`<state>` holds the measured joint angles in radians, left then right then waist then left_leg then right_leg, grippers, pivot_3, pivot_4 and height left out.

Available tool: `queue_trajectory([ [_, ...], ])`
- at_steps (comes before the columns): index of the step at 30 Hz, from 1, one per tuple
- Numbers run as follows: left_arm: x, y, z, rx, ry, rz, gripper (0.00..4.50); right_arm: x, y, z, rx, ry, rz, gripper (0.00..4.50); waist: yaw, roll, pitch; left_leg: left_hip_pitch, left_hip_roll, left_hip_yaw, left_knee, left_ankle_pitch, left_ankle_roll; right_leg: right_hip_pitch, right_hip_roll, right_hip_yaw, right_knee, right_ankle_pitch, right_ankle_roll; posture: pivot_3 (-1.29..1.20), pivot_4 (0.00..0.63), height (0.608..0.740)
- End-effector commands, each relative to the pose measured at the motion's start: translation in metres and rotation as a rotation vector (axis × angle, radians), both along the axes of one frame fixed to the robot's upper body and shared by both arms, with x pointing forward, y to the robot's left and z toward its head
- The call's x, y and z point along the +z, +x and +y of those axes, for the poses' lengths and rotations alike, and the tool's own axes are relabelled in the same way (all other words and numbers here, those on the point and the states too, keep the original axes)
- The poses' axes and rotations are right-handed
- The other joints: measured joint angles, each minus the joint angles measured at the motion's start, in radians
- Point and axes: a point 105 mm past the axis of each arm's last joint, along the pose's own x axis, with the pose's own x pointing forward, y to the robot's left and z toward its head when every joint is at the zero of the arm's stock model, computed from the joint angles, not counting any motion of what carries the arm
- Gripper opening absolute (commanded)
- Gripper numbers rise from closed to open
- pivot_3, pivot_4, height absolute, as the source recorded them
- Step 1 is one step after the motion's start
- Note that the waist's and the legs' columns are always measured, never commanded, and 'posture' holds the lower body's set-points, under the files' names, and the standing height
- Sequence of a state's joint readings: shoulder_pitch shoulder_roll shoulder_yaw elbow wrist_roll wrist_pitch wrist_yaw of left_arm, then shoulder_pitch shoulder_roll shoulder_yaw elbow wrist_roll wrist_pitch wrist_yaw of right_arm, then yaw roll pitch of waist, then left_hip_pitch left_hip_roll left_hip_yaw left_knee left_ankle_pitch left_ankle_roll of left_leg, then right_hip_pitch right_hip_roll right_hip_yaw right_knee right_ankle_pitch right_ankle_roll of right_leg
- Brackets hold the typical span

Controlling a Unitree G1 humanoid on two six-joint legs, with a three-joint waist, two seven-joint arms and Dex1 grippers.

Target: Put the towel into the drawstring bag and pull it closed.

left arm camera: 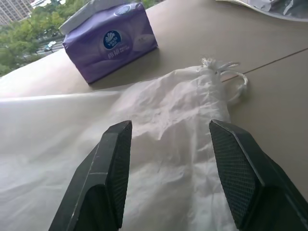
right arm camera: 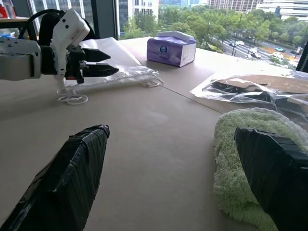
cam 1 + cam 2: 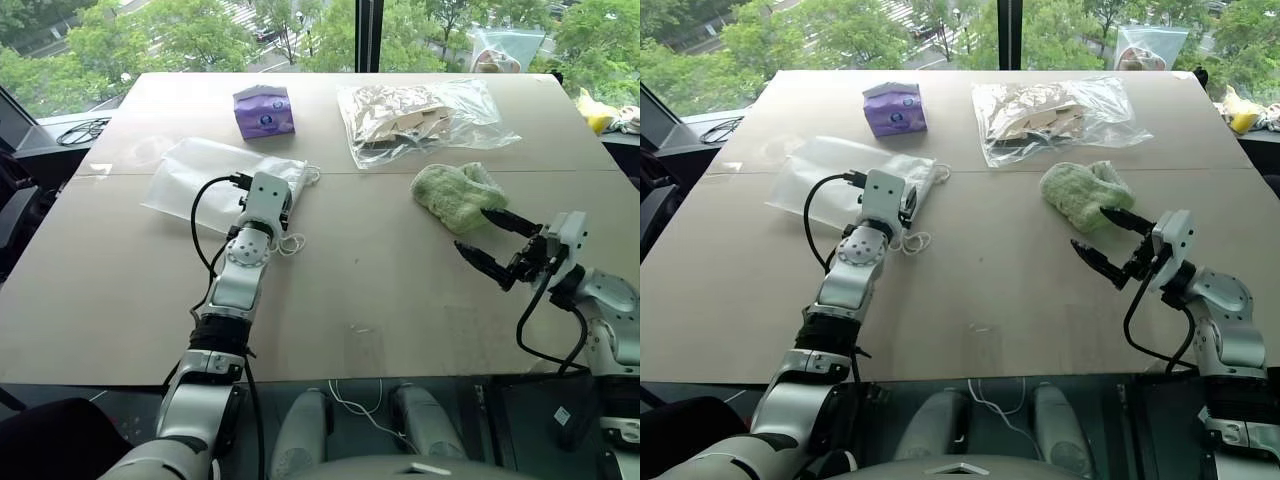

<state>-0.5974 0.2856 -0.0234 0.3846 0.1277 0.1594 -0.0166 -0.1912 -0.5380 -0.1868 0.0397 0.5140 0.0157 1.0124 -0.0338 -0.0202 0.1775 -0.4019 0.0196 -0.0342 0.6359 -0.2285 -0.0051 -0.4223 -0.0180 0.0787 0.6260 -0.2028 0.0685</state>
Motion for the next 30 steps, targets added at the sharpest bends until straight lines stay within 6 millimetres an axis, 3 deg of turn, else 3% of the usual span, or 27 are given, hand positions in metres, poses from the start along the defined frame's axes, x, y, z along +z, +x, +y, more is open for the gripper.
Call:
queue_trajectory([
  [1,0.008,0.007,-0.005,0.009,0.013,-0.032,2.61,0.012,-0.003,-0.004,-0.011,-0.002,-0.048,4.50,-0.001,0.000,0.000,0.000,0.000,0.000,0.000,0.000,0.000,0.000,0.000,0.000,0.000,0.000,0.000,0.00,0.150,0.740],
  [11,-0.009,0.017,-0.013,-0.001,0.056,0.051,2.61,0.014,-0.003,-0.006,-0.017,0.000,-0.055,4.50,-0.003,0.000,0.000,0.000,0.000,0.000,0.000,0.000,0.000,0.000,0.000,0.000,0.000,0.000,0.000,0.00,0.150,0.740],
  [16,-0.007,0.009,0.007,0.124,0.037,0.014,2.61,0.014,-0.004,-0.008,-0.025,0.001,-0.057,4.50,-0.005,0.000,0.000,0.000,0.000,0.000,0.000,0.000,0.000,0.000,0.000,0.000,0.001,0.000,0.000,0.00,0.150,0.740],
  [23,0.000,-0.001,0.020,0.211,0.073,-0.036,2.61,0.014,-0.004,-0.008,-0.027,-0.001,-0.056,4.50,-0.001,0.000,0.000,0.000,0.000,-0.001,0.000,0.000,0.000,0.000,0.000,0.000,0.001,0.000,0.000,0.00,0.150,0.740],
  [30,-0.014,-0.007,0.036,0.267,0.072,0.045,2.61,0.014,-0.003,-0.008,-0.025,-0.003,-0.056,4.50,-0.002,0.000,0.000,0.001,0.000,-0.001,0.000,0.000,0.000,0.000,0.000,0.000,0.002,0.000,0.000,0.00,0.150,0.740],
])
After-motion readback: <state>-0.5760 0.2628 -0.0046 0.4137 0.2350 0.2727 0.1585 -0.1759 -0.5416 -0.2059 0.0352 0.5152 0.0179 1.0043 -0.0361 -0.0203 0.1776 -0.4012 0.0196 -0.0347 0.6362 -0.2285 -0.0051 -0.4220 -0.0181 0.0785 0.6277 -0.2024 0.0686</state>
